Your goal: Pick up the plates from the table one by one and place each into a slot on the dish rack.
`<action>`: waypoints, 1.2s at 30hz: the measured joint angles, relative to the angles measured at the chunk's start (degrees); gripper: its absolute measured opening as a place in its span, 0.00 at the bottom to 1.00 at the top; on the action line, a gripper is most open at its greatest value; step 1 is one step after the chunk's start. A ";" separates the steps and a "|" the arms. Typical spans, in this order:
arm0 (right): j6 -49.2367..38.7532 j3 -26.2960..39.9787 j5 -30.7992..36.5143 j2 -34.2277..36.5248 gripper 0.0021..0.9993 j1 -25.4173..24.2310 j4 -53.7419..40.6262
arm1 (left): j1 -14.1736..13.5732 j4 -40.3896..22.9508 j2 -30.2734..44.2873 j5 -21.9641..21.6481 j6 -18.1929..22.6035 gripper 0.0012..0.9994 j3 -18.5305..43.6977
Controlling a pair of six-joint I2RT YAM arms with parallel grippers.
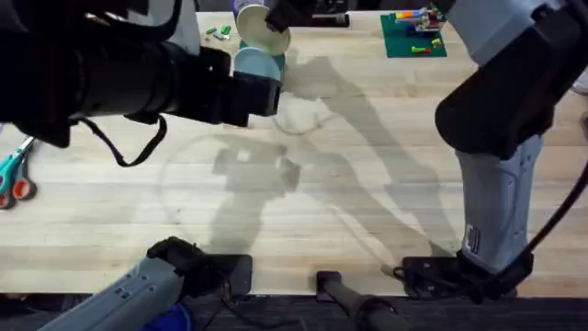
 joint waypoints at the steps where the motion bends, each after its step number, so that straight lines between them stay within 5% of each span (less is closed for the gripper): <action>1: 0.11 0.00 -0.20 0.00 0.03 0.00 0.02 | 0.00 0.00 0.00 0.00 0.00 0.99 0.00; 36: 0.52 -2.58 -1.07 4.13 0.03 0.90 3.48 | 0.00 0.00 0.00 0.00 0.00 0.99 0.00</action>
